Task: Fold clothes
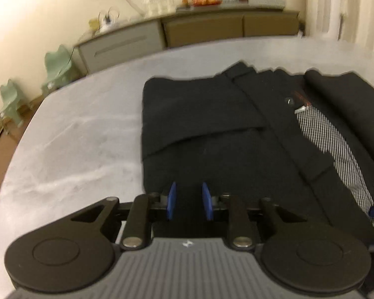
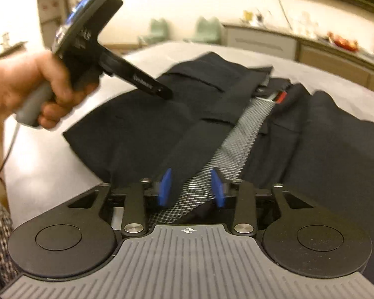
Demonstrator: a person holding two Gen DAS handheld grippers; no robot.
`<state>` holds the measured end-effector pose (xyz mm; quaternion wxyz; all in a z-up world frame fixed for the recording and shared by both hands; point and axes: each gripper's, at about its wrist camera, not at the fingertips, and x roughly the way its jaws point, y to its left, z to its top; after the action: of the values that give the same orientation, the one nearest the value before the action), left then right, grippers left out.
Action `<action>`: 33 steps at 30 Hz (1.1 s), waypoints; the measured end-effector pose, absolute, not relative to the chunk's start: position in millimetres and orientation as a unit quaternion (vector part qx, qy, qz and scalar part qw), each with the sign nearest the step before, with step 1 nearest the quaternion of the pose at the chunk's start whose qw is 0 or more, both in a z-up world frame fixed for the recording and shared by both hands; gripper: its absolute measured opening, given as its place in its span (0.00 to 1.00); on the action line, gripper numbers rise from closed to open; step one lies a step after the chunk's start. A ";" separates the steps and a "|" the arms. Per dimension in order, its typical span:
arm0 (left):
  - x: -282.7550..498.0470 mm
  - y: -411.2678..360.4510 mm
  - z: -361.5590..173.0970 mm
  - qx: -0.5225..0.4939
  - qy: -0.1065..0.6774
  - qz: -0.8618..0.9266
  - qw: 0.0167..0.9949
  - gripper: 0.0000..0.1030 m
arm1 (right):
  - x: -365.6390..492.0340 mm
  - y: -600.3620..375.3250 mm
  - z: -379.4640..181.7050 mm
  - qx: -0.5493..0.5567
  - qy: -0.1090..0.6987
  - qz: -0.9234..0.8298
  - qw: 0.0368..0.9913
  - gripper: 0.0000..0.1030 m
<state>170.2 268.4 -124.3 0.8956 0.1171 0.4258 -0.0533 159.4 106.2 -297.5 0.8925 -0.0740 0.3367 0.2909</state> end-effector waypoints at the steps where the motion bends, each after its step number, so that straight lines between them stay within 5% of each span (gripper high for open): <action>1: 165.5 269.3 -116.5 0.114 0.419 -0.044 0.900 0.23 | 165.1 100.3 -293.8 -0.058 0.346 0.293 0.889 0.49; 4: 144.8 258.0 -84.0 0.107 0.380 -0.060 0.917 0.35 | 171.5 37.8 -252.8 0.029 0.357 0.255 0.898 0.66; 6: 130.6 230.5 -65.6 0.112 0.344 -0.081 0.929 0.57 | 176.7 -21.0 -230.9 0.072 0.354 0.199 0.911 0.76; 9: 110.5 169.7 -55.7 0.129 0.309 -0.133 0.933 0.74 | 188.1 -96.7 -227.9 0.165 0.369 0.138 0.904 0.76; 15: 74.6 8.7 -101.0 0.241 0.297 -0.231 0.895 0.82 | 211.5 -188.0 -260.7 0.363 0.384 0.082 0.845 0.78; 23: 102.5 -85.2 -165.1 0.301 0.324 -0.218 0.870 0.91 | 173.9 -229.7 -241.3 0.400 0.357 0.067 0.841 0.82; 24: 109.5 -82.2 -165.7 0.285 0.334 -0.219 0.871 0.71 | 169.1 -236.5 -238.3 0.406 0.356 0.065 0.839 0.82; 26: 124.8 -69.7 -162.7 0.254 0.367 -0.211 0.870 0.09 | 162.7 -243.1 -235.7 0.418 0.358 0.069 0.832 0.82; 33: 113.4 -26.3 -140.8 0.174 0.334 -0.227 0.898 0.05 | 149.2 -232.3 -226.4 0.436 0.376 0.145 0.804 0.86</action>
<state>113.4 -26.3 -140.8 0.8981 0.1740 0.3343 -0.2265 149.2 -232.3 -226.4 0.8044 0.4365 0.3762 0.1448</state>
